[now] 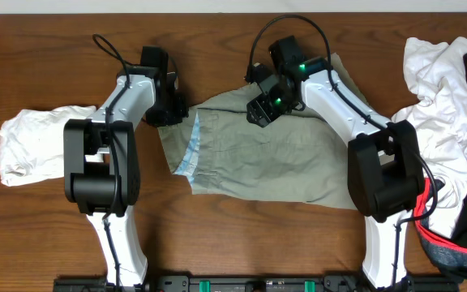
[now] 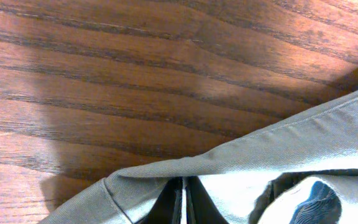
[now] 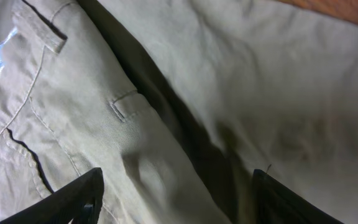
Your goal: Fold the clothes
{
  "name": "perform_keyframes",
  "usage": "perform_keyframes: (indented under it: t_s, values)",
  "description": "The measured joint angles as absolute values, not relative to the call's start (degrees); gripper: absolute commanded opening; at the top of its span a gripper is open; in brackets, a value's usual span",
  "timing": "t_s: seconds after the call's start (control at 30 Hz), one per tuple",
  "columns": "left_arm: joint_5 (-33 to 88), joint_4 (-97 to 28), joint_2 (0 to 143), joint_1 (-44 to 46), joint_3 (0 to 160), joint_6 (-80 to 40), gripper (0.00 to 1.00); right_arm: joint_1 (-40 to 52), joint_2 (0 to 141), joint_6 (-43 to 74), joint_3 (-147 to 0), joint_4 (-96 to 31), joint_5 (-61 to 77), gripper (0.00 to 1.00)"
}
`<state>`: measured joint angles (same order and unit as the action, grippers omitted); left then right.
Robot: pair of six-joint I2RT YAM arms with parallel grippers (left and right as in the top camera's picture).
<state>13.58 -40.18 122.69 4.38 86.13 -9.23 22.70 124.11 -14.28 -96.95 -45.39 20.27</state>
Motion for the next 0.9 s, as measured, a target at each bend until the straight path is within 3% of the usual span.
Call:
perform_keyframes:
  t_s: [0.3, 0.57, 0.8, 0.9]
  values:
    - [13.6, -40.1, 122.7, 4.4, 86.1, -9.2, 0.07, 22.7, 124.1, -16.6, -97.0, -46.5, 21.0, 0.68]
    - [13.6, -39.0, 122.8, 4.4, 86.1, -9.2, 0.07, 22.7, 124.4, -17.8, -97.0, -46.9, 21.4, 0.38]
    - [13.6, -38.1, 122.8, 4.4, 86.1, -9.2, 0.07, 22.7, 124.5, -17.6, -96.9, -46.9, 21.5, 0.44]
    - [13.6, -37.5, 122.9, 4.4, 86.1, -9.2, 0.07, 22.7, 124.6, -17.5, -97.0, -46.9, 21.7, 0.54]
